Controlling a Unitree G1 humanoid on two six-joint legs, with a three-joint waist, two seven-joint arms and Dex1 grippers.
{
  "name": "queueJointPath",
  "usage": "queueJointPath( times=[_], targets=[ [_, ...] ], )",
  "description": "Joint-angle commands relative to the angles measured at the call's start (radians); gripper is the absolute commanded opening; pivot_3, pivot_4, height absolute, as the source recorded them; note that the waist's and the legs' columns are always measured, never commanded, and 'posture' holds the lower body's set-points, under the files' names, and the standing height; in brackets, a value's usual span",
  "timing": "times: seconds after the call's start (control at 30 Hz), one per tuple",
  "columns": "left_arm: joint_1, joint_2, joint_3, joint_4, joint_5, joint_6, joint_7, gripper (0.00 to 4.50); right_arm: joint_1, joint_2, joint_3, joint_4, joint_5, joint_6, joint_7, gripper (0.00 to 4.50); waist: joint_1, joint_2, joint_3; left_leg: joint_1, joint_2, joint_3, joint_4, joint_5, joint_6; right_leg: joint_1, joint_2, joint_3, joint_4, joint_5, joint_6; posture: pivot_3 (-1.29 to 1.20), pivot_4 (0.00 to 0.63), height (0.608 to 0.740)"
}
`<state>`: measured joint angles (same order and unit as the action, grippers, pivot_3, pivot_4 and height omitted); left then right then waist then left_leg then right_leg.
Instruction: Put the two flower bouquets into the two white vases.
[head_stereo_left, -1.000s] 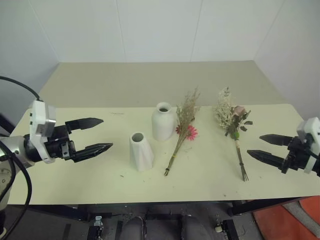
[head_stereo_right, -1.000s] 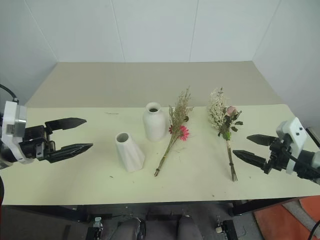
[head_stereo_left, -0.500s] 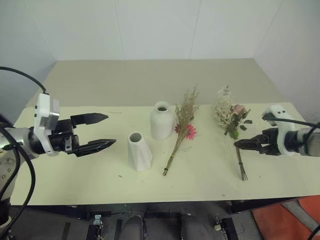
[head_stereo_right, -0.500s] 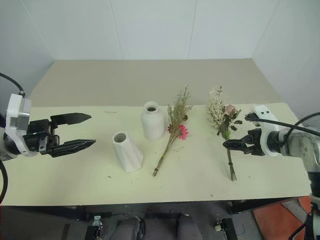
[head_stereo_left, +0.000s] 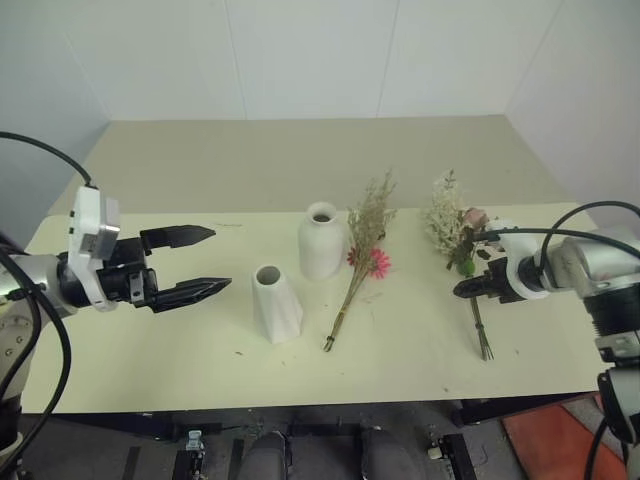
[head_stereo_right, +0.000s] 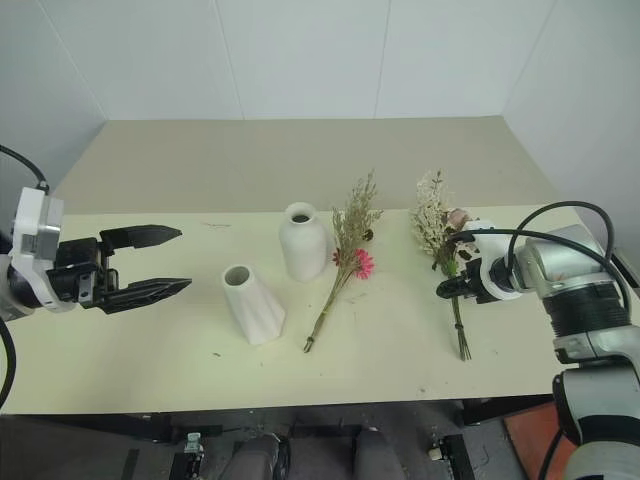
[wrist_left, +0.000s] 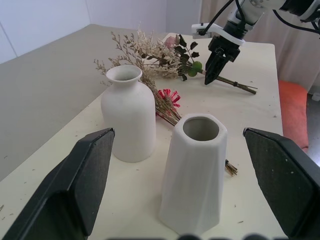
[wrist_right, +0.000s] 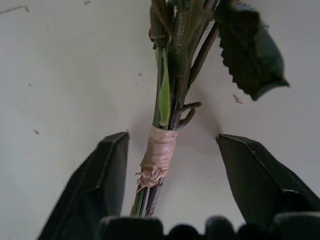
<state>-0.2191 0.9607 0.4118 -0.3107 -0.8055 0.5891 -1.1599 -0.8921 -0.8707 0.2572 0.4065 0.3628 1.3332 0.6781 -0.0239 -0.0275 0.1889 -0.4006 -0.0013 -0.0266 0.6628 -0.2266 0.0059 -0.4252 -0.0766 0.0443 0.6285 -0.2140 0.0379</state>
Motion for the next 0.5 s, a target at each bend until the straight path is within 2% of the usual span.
queueJointPath(
  times=[0.03,0.13,0.2,0.4,0.5],
  targets=[
    [0.011,0.003,0.028,-0.028,-0.007,-0.017,0.004,4.5,-0.032,0.006,-0.013,0.052,-0.042,-0.028,0.009,1.91,0.0,0.0,0.0,0.0,0.0,0.0,0.0,0.0,0.0,0.0,0.0,0.0,0.0,0.0,0.0,0.0,0.15,0.74],
    [0.013,0.001,0.028,-0.03,-0.01,-0.017,0.007,4.5,-0.042,0.023,-0.037,0.083,-0.056,-0.033,-0.001,0.9,0.0,0.0,0.0,0.0,0.0,0.0,0.0,0.0,0.0,0.0,0.0,0.0,0.0,0.0,0.0,0.0,0.15,0.74],
    [0.012,0.001,0.027,-0.026,-0.011,-0.02,0.003,4.5,-0.048,0.042,-0.104,0.103,-0.057,-0.027,-0.043,0.31,-0.003,0.0,0.0,0.001,0.0,0.0,0.0,0.0,0.0,0.0,0.0,0.0,0.0,0.0,0.0,0.0,0.15,0.74],
    [-0.011,0.004,0.012,-0.013,-0.01,-0.018,0.002,4.5,-0.023,0.124,-0.416,0.075,-0.029,-0.098,-0.219,0.25,-0.013,0.0,0.0,0.0,0.0,0.0,0.0,0.0,0.0,0.0,0.0,0.0,0.001,0.0,0.0,0.0,0.15,0.74],
    [-0.043,0.015,-0.007,0.009,-0.005,-0.015,-0.014,4.5,0.078,0.204,-0.543,-0.153,0.017,-0.257,-0.244,0.25,-0.014,0.0,0.0,0.0,0.0,0.0,0.0,0.0,0.0,0.0,0.0,0.0,0.001,0.0,0.0,0.0,0.15,0.74]
  ],
)
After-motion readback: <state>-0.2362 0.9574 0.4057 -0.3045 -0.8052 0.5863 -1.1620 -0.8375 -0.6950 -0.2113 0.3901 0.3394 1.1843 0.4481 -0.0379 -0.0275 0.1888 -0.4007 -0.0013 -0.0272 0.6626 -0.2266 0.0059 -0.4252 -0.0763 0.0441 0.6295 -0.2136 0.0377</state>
